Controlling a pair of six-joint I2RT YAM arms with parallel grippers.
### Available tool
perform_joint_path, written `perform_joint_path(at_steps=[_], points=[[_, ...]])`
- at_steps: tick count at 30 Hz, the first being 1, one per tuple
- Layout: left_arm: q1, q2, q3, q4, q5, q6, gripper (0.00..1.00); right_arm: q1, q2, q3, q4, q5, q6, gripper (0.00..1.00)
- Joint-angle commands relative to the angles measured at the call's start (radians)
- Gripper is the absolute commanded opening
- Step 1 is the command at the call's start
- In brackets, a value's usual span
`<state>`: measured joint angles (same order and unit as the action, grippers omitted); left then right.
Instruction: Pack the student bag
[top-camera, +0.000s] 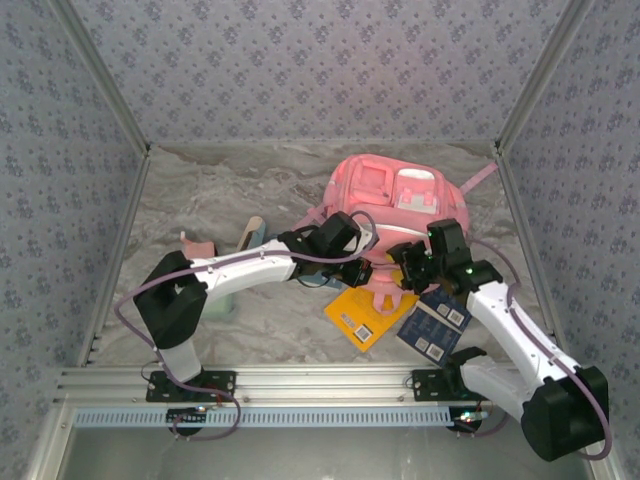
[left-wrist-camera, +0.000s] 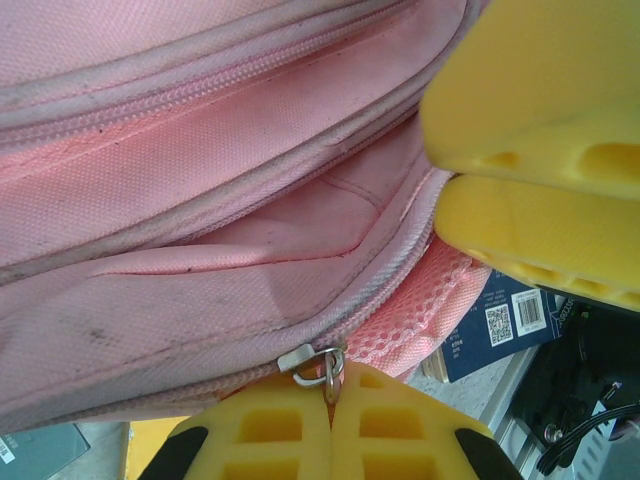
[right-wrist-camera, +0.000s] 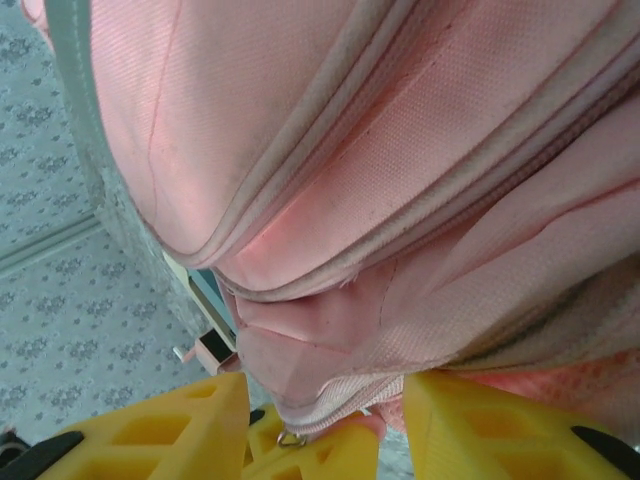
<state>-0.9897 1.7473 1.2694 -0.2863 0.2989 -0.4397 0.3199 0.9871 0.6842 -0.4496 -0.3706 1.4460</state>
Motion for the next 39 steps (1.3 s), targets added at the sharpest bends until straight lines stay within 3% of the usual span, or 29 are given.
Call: perform_joint_path(at_steps=[1, 8, 14, 29, 39], points=[[-0.013, -0.003, 0.058, 0.067, 0.016, -0.002, 0.0, 0.01, 0.032, -0.008, 0.021, 0.051, 0.029, 0.42], [-0.015, 0.007, 0.058, 0.06, 0.006, 0.005, 0.0, 0.025, 0.057, -0.015, -0.028, 0.134, 0.026, 0.26], [-0.018, 0.008, 0.066, 0.03, -0.012, 0.03, 0.0, 0.025, 0.076, -0.007, -0.037, 0.148, 0.001, 0.0], [-0.008, -0.029, 0.017, -0.095, -0.089, 0.094, 0.0, -0.006, 0.019, 0.087, -0.181, 0.207, -0.119, 0.0], [0.085, -0.04, -0.022, -0.092, -0.085, 0.102, 0.0, -0.028, -0.009, 0.132, -0.247, 0.233, -0.201, 0.0]])
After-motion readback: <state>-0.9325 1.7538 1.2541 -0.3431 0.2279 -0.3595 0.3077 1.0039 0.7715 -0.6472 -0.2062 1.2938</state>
